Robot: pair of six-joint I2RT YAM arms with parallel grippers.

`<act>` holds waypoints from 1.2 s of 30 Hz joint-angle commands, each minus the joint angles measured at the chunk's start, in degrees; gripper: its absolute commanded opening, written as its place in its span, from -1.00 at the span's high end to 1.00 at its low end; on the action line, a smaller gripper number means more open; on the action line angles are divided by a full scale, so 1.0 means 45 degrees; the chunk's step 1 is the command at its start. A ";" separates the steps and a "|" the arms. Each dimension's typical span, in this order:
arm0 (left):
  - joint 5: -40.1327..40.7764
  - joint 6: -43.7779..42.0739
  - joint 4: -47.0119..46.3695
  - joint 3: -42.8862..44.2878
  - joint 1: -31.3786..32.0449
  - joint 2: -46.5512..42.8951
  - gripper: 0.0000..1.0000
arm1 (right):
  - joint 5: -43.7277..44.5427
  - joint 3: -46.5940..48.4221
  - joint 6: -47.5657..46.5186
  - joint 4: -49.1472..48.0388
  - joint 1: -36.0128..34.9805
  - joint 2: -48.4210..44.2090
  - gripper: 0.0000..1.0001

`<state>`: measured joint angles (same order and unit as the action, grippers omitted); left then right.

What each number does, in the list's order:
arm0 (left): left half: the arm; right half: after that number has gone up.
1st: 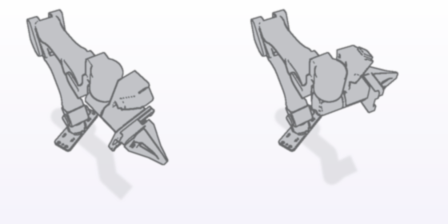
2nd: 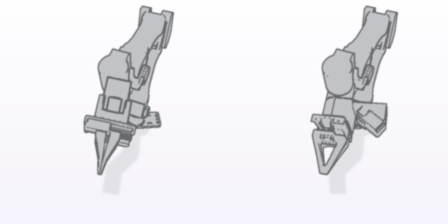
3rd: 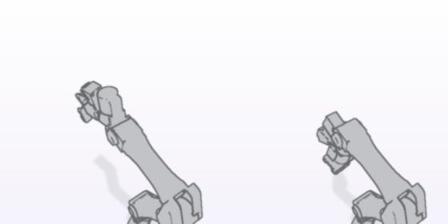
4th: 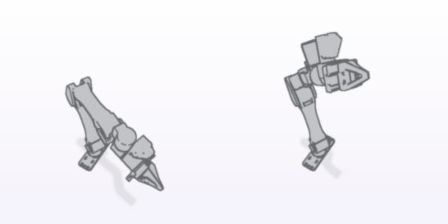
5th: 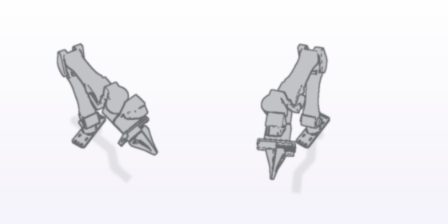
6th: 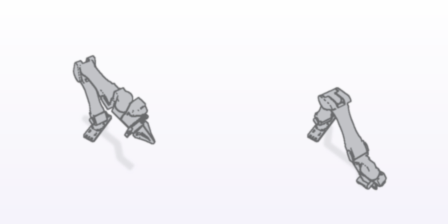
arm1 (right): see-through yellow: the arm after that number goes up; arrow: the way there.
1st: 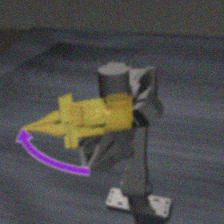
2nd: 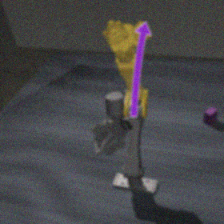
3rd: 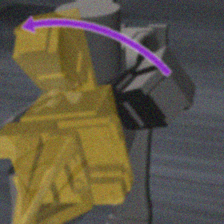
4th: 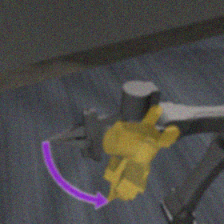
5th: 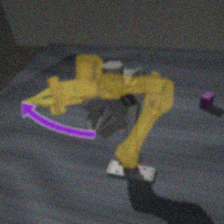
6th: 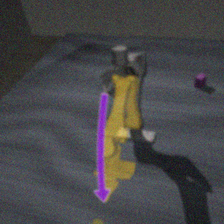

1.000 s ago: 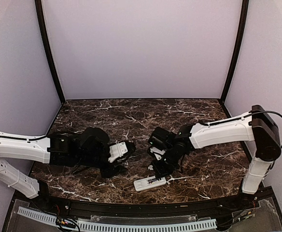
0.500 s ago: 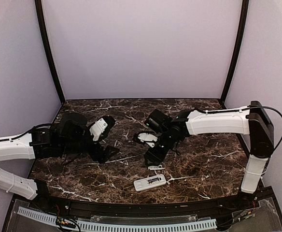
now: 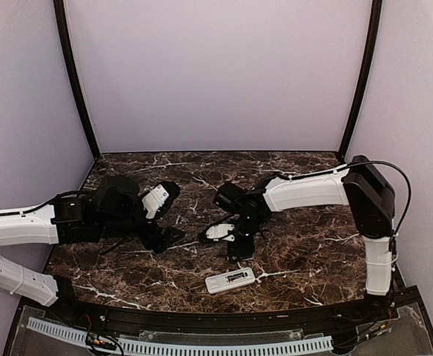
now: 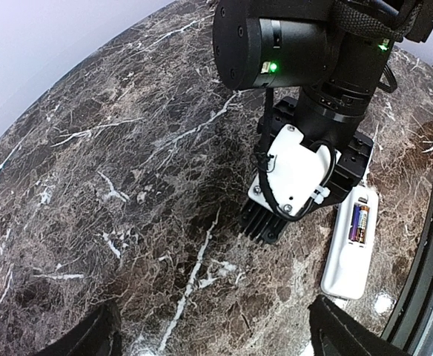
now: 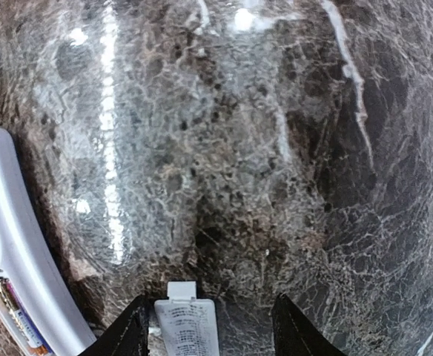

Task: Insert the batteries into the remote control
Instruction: Pick up the battery cover at the center of the board.

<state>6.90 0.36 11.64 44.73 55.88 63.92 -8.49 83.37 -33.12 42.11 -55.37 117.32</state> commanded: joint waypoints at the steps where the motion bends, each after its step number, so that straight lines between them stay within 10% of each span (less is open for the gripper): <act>1: -0.0066 -0.0369 -0.0011 -0.0136 -0.0090 -0.0045 -0.74 | 0.0108 0.0247 -0.0438 0.0462 0.0061 0.0361 -0.02; 16: -0.0063 -0.0536 0.0027 -0.0116 -0.0112 0.0071 -0.73 | 0.0696 0.0330 0.0510 0.0898 -0.0067 0.0321 0.62; 36: 0.0047 -0.0591 -0.0017 -0.0135 -0.0110 0.0113 -0.73 | 0.0082 0.0643 0.2504 0.0903 0.0087 -0.0742 0.78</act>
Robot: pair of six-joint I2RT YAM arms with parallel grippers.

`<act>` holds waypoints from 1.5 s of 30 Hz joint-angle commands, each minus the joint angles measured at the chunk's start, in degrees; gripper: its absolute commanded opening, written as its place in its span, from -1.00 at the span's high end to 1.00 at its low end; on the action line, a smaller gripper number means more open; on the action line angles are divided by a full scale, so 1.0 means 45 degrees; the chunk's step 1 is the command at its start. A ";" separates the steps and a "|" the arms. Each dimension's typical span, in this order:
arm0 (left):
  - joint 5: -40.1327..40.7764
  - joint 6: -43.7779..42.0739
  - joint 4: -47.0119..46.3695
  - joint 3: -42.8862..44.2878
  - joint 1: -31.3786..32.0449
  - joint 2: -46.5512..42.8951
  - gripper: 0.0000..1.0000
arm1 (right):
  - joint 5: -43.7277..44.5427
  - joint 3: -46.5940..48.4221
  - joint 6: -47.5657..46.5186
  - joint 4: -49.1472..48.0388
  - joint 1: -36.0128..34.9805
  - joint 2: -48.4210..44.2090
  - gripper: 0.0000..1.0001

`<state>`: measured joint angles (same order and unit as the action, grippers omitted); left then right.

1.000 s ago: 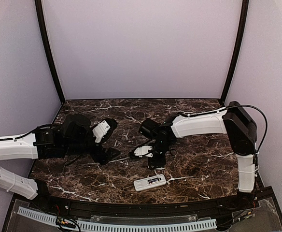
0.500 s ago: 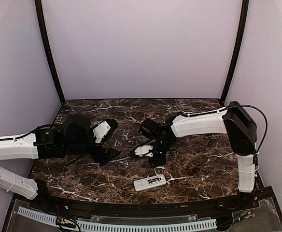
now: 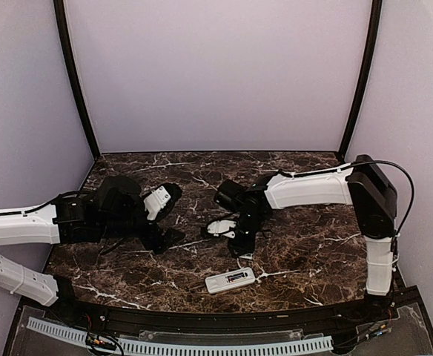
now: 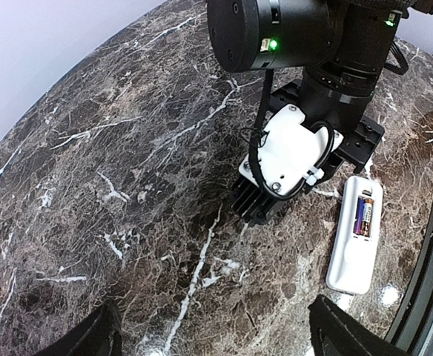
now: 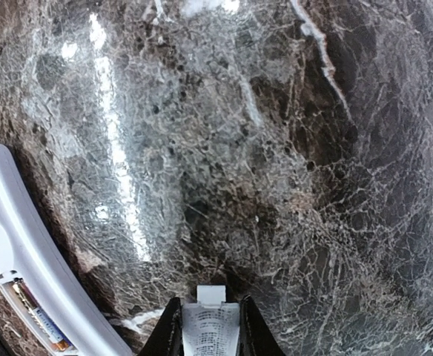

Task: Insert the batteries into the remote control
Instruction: Pick up the battery cover at the center of the board.

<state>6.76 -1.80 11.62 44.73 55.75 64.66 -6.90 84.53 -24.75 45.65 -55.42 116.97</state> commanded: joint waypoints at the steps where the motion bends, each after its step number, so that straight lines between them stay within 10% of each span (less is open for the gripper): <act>1: 0.0093 -0.0109 -0.0015 -0.0135 -0.0082 -0.0053 -0.73 | -0.0248 0.0411 0.0733 0.0120 0.0109 -0.0704 0.78; 17: 0.0518 0.0731 -0.0987 -0.0526 -0.0075 -0.0558 -0.69 | 0.0559 0.1571 0.3950 -0.0398 0.0480 -0.1831 0.81; 26: -0.0117 0.3397 -0.6884 -0.2335 -0.0063 -0.0640 -0.57 | 0.2362 0.2217 0.8745 -0.1077 0.0472 -0.2888 0.81; 45: -0.1450 0.4882 -1.1652 0.0196 0.0236 0.4675 -0.66 | 0.4673 0.0630 1.1847 -0.4601 -0.0545 -0.5348 0.85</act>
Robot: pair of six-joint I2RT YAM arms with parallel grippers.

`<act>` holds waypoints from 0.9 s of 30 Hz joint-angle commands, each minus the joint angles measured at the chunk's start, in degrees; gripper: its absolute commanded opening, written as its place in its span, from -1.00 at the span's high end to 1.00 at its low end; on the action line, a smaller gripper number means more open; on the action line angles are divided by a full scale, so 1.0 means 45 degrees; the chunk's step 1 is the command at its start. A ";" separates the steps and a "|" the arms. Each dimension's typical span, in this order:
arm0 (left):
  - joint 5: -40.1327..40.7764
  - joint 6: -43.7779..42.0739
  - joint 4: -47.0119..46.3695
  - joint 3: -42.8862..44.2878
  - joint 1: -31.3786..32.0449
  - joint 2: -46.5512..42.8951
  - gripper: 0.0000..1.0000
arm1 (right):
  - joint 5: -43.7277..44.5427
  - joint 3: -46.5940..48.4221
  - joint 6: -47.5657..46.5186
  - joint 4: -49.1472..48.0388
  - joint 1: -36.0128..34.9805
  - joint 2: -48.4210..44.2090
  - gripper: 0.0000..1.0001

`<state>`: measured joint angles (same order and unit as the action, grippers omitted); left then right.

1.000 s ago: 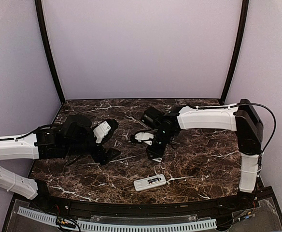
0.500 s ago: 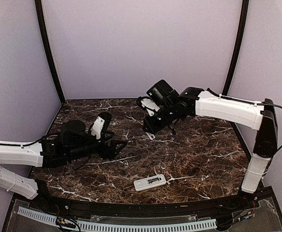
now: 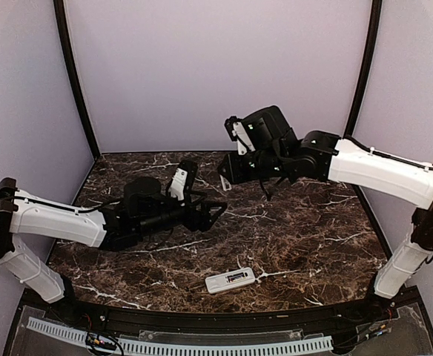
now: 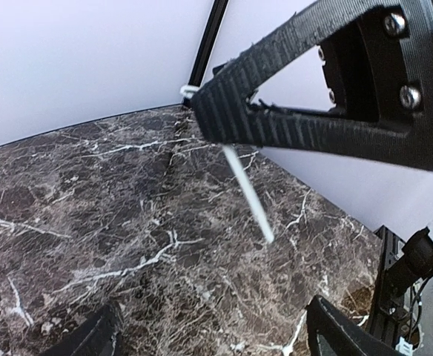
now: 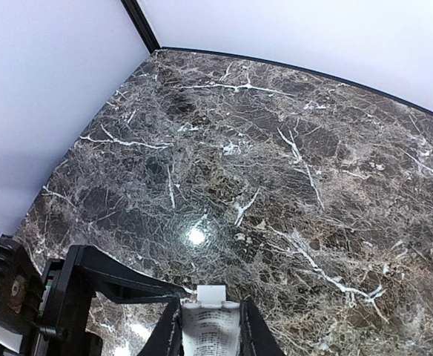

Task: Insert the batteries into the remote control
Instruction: Pick up the battery cover at the center of the board, then pass from the right arm to the left

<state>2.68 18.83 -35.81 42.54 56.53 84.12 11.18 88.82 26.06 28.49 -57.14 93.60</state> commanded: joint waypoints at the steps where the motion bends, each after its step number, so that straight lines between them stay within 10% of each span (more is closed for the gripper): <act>1: -0.0549 0.0305 -0.1127 0.0897 0.0061 0.0522 -0.65 | 0.0674 -0.0337 0.0555 -0.0821 -0.0198 -0.0183 0.85; 27: 0.0529 -0.0334 -0.0429 0.2469 0.0042 0.1269 0.22 | 0.0555 -0.0655 0.0556 -0.1415 -0.0378 -0.0536 0.84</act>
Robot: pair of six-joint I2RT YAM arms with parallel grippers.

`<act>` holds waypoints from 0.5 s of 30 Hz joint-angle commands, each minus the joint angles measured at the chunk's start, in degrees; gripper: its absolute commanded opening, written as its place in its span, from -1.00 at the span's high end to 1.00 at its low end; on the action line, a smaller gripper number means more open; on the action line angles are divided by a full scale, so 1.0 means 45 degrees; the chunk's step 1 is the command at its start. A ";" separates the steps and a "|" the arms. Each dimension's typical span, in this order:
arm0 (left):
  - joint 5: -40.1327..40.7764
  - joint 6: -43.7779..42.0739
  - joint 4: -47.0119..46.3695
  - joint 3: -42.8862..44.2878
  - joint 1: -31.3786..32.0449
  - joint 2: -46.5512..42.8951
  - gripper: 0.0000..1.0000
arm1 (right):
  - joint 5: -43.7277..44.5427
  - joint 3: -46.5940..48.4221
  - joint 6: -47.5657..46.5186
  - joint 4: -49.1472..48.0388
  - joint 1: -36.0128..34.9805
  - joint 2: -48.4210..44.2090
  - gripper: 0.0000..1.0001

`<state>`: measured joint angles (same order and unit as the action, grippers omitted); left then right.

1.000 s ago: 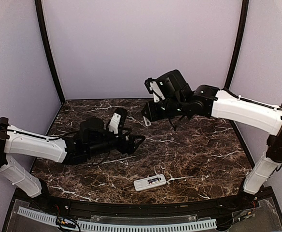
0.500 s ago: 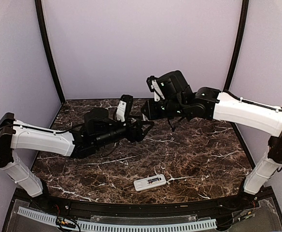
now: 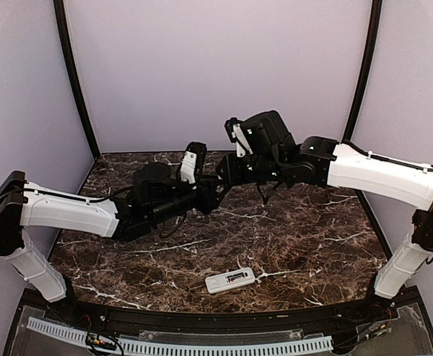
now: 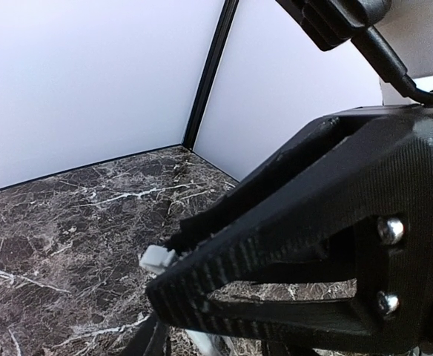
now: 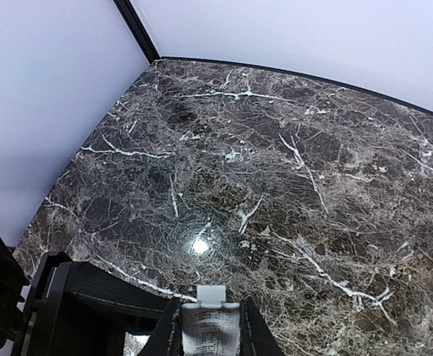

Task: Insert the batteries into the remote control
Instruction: Pass from the right arm to the left

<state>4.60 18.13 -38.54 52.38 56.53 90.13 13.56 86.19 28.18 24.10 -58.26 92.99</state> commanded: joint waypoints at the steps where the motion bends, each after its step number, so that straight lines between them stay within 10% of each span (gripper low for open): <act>1: 0.0118 -0.0166 0.0199 0.0289 0.0048 -0.0067 0.26 | 0.0015 -0.0069 0.0084 -0.0456 -0.0122 -0.0392 0.84; 10: 0.0066 -0.0178 0.0221 0.0303 0.0038 -0.0232 0.99 | -0.0283 -0.0055 -0.0107 -0.0640 -0.0151 -0.0425 0.82; 15: -0.0205 -0.0621 0.0534 0.0091 0.0035 -0.0745 1.00 | -0.1799 0.0085 -0.2268 -0.0585 0.0044 -0.0977 0.50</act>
<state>5.48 17.72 -37.67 52.49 56.21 89.97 11.84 86.17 25.98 23.59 -58.24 92.12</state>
